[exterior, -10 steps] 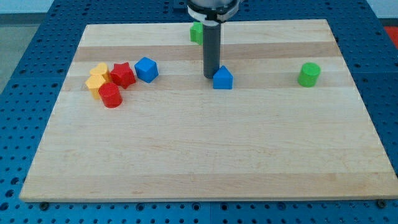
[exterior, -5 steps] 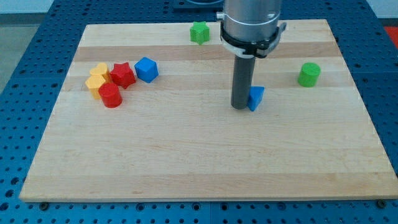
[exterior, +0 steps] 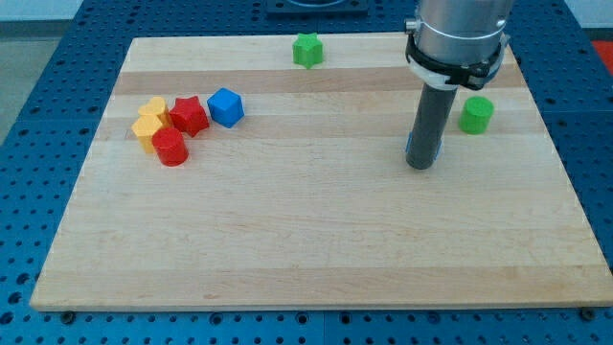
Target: Drag the blue triangle to the bottom left of the green circle
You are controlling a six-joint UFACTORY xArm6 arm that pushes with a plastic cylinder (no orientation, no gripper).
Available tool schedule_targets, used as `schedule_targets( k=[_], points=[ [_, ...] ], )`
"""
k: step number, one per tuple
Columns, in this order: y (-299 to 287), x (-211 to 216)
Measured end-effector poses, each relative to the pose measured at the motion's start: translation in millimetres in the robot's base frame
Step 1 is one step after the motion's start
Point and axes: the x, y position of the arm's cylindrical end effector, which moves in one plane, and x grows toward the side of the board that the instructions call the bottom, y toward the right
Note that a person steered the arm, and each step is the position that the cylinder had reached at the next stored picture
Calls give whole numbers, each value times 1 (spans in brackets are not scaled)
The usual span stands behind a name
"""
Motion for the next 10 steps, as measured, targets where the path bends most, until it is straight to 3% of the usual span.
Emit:
schedule_targets(
  k=[4,9,10],
  points=[
    [-24,-17],
    [53,-14],
    [4,5]
  ],
)
